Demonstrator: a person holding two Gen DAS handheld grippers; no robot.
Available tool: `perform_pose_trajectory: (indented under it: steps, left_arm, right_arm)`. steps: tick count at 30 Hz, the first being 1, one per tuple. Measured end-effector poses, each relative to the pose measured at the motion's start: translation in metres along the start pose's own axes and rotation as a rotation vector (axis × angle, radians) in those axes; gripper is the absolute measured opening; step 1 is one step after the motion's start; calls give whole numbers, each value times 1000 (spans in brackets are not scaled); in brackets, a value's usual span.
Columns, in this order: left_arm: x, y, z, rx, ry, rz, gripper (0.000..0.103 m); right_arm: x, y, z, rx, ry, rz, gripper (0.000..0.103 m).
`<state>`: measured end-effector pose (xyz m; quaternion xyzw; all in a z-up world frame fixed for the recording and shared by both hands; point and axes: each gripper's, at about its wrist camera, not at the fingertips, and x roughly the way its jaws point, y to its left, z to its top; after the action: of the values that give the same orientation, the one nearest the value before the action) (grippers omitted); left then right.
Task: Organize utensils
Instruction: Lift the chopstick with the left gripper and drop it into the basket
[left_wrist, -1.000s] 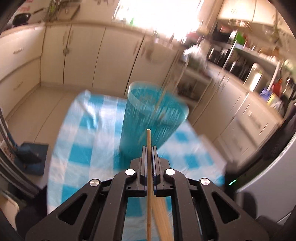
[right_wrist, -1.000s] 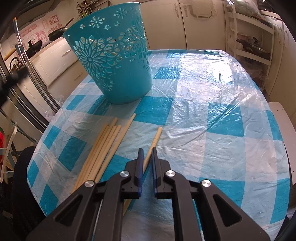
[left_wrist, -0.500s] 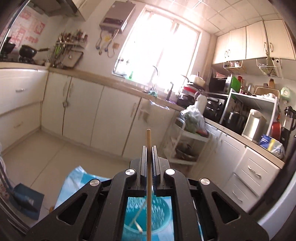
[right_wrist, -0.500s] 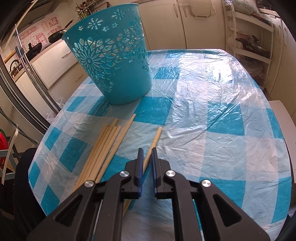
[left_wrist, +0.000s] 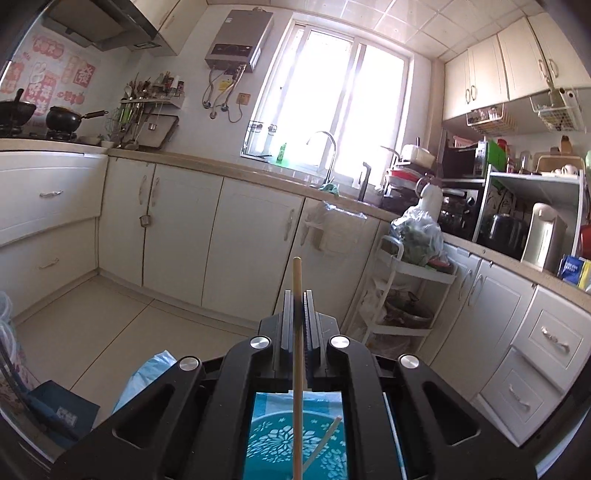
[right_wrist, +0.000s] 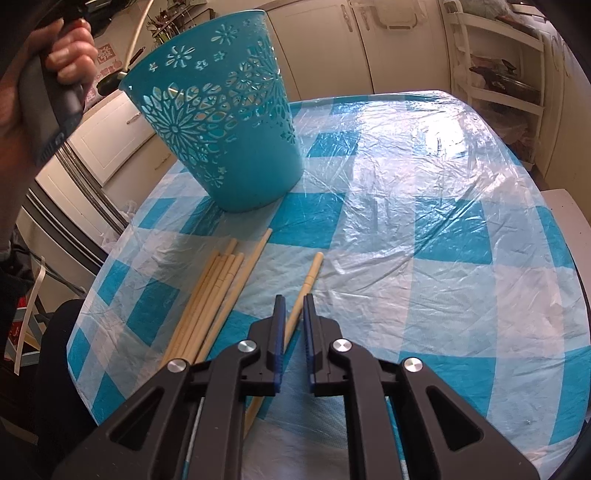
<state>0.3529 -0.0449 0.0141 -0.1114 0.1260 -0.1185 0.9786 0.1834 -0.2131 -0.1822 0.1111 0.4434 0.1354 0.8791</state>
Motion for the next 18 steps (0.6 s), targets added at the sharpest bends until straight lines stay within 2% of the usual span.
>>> perform_pose_trajectory:
  steps: [8, 13, 15, 17, 18]
  left_arm:
    - [-7, 9, -26, 16, 32, 25, 5]
    - [-14, 8, -36, 66, 98, 22, 7]
    - [-19, 10, -38, 71, 117, 25, 17]
    - [-33, 18, -39, 57, 119, 49, 44]
    - [-43, 24, -39, 46, 109, 66, 49]
  right_arm:
    - [0, 0, 0, -7, -1, -6, 10]
    - [0, 0, -1, -6, -2, -3, 11]
    - [0, 0, -1, -7, -1, 3, 12]
    - [0, 1, 0, -12, 0, 0, 13]
    - [0, 2, 0, -18, 1, -6, 13]
